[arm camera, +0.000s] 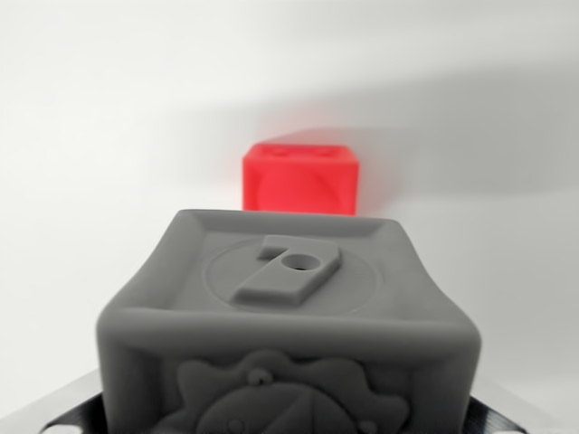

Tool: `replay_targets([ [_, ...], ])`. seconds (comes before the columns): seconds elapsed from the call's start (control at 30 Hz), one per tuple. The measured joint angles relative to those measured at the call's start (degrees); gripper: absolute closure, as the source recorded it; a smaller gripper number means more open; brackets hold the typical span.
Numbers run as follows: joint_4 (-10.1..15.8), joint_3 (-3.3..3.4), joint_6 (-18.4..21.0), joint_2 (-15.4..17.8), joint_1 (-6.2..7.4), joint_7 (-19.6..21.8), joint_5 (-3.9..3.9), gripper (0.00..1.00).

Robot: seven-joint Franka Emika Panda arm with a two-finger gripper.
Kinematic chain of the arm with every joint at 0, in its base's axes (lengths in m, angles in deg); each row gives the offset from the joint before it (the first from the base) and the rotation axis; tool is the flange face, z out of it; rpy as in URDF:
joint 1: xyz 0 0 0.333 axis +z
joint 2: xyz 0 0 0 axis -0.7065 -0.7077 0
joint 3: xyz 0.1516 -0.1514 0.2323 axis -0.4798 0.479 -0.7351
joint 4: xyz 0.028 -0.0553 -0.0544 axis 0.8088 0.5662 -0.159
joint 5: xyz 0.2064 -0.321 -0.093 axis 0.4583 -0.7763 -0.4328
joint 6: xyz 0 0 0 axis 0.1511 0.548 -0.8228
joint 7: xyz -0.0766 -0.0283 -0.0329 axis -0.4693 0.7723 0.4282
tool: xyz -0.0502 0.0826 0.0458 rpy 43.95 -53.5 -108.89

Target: Destack cube

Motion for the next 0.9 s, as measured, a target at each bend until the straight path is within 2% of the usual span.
replay_targets([
  [0.37,-0.8,0.07,4.5,4.0,-0.01,0.1,-0.20,1.00],
  [0.9,-0.3,2.12,3.6,2.9,-1.17,-4.1,-0.20,1.00],
])
